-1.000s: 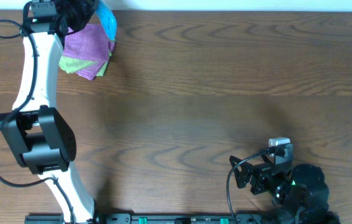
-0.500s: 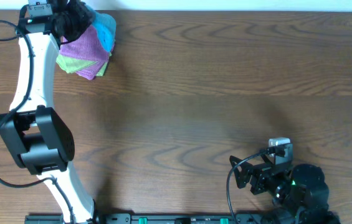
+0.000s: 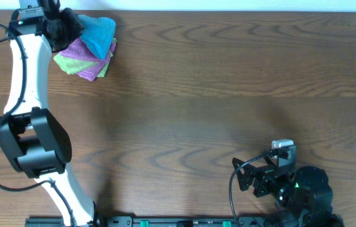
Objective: Fold the cloth
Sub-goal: 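Lower the blue cloth onto the top of the pink-green stack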
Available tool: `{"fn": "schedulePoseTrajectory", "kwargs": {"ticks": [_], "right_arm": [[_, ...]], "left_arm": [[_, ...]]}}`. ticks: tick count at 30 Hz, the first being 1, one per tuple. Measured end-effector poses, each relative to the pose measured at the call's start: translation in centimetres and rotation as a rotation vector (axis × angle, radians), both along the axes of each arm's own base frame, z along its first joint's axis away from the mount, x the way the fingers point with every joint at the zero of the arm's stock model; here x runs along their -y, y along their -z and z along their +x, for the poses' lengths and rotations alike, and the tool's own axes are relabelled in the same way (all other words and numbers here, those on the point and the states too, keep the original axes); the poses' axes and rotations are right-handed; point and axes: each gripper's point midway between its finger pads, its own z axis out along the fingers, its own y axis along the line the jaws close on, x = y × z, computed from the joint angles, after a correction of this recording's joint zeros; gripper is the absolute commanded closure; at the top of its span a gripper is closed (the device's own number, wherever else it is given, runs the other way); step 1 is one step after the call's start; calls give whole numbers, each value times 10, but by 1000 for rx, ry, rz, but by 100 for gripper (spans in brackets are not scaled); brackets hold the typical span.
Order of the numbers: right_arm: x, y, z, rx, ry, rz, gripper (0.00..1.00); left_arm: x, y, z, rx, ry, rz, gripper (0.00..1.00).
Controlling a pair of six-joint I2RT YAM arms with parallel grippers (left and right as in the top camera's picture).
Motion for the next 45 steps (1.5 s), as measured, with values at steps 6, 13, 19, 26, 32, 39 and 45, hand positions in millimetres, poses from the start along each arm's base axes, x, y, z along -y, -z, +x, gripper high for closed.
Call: {"fn": "schedulePoseTrajectory", "kwargs": {"ticks": [6,13,19,26,32,39,45], "right_arm": [[0,0,0,0,0,0,1],[0,0,0,0,0,0,1],[0,0,0,0,0,0,0],[0,0,0,0,0,0,1],[0,0,0,0,0,0,1],[0,0,0,0,0,0,1],[0,0,0,0,0,0,1]], "left_arm": [[-10,5,-4,-19,12,76,94],[-20,11,-6,-34,12,146,94],[-26,46,-3,-100,19,166,95],[-36,66,-4,-143,22,231,87],[-45,66,-4,-146,18,286,71],[-54,66,-6,-158,12,343,52],[-60,66,-7,-166,7,380,38]]}}
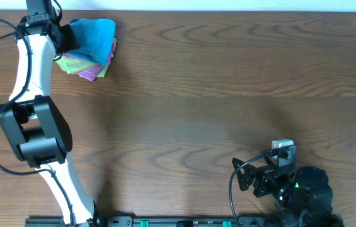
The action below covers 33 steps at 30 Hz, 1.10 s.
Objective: Fold the cloth
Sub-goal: 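Lower the blue cloth onto the top of the pink-green stack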
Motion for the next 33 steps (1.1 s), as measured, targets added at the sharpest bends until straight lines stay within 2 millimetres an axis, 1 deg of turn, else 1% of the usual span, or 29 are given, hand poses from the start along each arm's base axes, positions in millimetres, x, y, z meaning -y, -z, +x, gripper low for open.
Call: {"fn": "schedulePoseTrajectory", "kwargs": {"ticks": [3,10,14,22,25,28,33], "right_arm": [[0,0,0,0,0,0,1],[0,0,0,0,0,0,1],[0,0,0,0,0,0,1],[0,0,0,0,0,0,1],[0,0,0,0,0,0,1],[0,0,0,0,0,0,1],[0,0,0,0,0,0,1]], "left_arm": [[-2,0,0,-2,-2,11,32],[-9,0,-2,-10,-15,51,28],[-13,-1,-3,-15,-25,71,23],[-29,-1,-7,-17,-55,78,19],[-36,-1,-9,-18,-69,79,16],[-42,-1,-10,-18,-81,81,16],[-45,-3,-11,-15,-87,83,14]]}}
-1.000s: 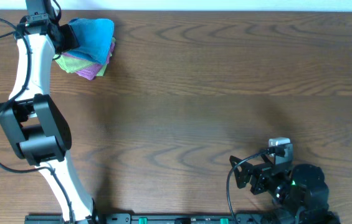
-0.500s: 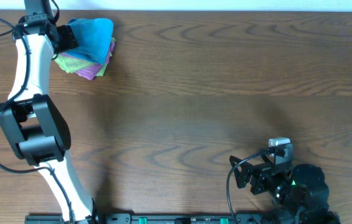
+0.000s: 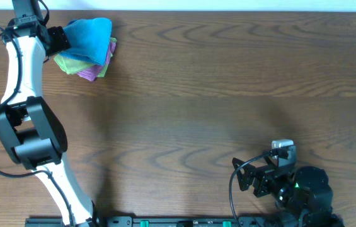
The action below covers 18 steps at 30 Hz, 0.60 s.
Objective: Fold the cloth
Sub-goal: 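Lower the blue cloth onto the top of the pink-green stack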
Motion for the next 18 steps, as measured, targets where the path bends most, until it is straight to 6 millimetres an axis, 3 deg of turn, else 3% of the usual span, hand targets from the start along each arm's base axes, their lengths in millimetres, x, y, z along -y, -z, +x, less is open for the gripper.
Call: {"fn": "schedulePoseTrajectory", "kwargs": {"ticks": [18], "right_arm": [[0,0,0,0,0,0,1]], "left_arm": [[-4,-27,8,55,-4,16,11]]}}
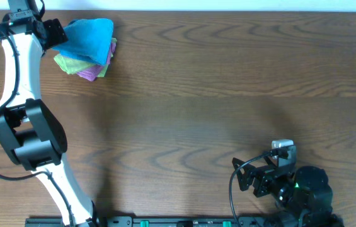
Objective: Fold the cloth
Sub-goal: 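Lower the blue cloth onto the top of the pink-green stack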
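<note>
A blue cloth [91, 38] lies folded on top of a small stack of green, yellow and purple cloths [86, 68] at the far left of the table, near the back edge. My left gripper [53, 30] sits just off the blue cloth's left edge, at its corner, with its jaws looking parted and nothing in them. The left arm [15, 75] reaches up along the left side. At the front right my right gripper [243, 176] rests folded back on its base, far from the cloths. Its jaws are too small and dark to read.
The wooden table [215, 94] stretches from the stack to the right. The right arm's base [304, 192] and its cables sit at the front right, and a black rail [165, 222] runs along the front edge.
My left gripper has shifted slightly left and toward the back edge, away from the blue cloth. More of the cloth's left side shows. The stack and the right arm are unchanged.
My left gripper was first over the stack, covering the blue cloth's left part. At each later moment it stood further left, uncovering the cloth. Now it is beside the stack, and the blue cloth lies on top. The right arm stayed parked.
</note>
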Available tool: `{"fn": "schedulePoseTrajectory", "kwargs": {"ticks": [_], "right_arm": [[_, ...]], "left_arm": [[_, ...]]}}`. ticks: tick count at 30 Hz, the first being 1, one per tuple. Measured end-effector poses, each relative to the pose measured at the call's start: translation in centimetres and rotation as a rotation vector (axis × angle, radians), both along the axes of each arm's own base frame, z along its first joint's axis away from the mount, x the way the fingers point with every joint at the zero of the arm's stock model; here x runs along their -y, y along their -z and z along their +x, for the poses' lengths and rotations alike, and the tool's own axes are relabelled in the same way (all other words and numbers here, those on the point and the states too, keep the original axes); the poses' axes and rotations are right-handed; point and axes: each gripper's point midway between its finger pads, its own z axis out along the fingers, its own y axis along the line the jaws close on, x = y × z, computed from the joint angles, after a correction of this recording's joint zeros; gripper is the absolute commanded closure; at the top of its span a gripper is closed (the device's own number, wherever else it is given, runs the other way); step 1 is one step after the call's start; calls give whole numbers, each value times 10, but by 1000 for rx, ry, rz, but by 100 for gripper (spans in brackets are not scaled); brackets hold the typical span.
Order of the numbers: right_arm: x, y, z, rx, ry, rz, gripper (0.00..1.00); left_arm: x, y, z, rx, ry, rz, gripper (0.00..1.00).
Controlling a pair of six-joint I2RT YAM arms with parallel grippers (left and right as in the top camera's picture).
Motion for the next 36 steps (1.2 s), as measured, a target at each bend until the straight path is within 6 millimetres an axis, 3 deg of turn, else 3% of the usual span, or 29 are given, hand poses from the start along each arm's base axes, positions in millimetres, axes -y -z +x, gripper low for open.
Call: {"fn": "schedulePoseTrajectory", "kwargs": {"ticks": [13,16,26,36], "right_arm": [[0,0,0,0,0,0,1],[0,0,0,0,0,0,1],[0,0,0,0,0,0,1],[0,0,0,0,0,0,1]], "left_arm": [[3,-29,-4,1,7,-11,15],[10,-34,-10,-22,26,-37,4],[41,-57,-13,1,103,-184,4],[56,-60,-9,45,-13,-361,4]]}}
